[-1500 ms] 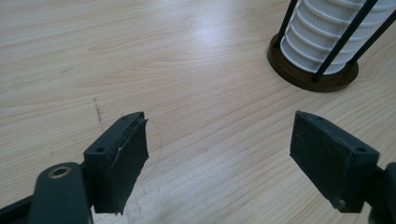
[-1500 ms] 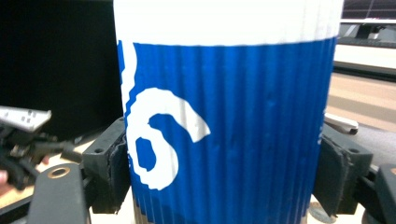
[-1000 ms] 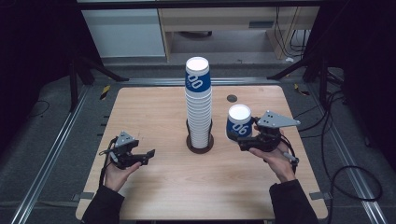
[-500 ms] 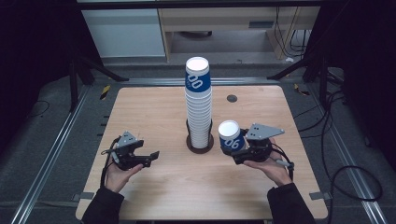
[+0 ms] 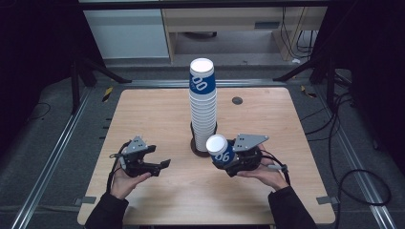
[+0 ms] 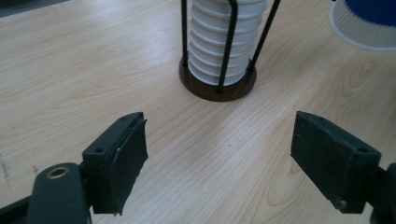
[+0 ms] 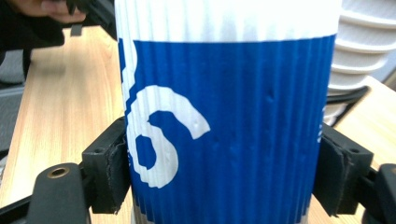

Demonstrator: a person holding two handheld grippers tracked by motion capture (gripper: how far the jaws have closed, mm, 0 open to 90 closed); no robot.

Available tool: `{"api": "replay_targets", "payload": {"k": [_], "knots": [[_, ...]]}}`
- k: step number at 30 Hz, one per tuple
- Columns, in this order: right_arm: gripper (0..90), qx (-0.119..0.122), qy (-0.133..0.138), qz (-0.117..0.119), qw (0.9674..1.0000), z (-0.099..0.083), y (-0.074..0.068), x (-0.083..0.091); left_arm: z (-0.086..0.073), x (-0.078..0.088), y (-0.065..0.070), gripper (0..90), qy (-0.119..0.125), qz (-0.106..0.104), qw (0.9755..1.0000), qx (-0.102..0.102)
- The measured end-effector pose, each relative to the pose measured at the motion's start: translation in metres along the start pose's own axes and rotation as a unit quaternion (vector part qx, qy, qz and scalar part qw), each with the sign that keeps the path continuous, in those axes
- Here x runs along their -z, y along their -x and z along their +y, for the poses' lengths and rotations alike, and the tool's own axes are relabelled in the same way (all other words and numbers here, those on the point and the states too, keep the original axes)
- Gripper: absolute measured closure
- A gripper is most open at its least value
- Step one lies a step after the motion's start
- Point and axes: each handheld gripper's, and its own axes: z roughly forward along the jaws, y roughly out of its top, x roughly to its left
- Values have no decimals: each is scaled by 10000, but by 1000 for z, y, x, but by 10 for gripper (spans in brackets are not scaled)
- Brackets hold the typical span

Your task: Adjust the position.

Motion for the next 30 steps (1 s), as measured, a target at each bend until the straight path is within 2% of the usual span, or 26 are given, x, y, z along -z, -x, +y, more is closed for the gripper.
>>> {"api": "replay_targets", "payload": {"k": [13,19,26,30], "knots": [[204,254,-223,363,9988,1,-11,-31,7,-4,18,175,-35,-383,9989,-278],[205,328,-317,434,9980,0,-14,-41,10,-6,28,166,-87,-587,9971,-475],[206,488,-425,548,9964,1,-21,-56,13,-9,37,165,-144,-877,9945,-553],[207,555,-527,635,9950,0,-26,-63,15,-11,41,164,-188,-935,9935,-616]]}}
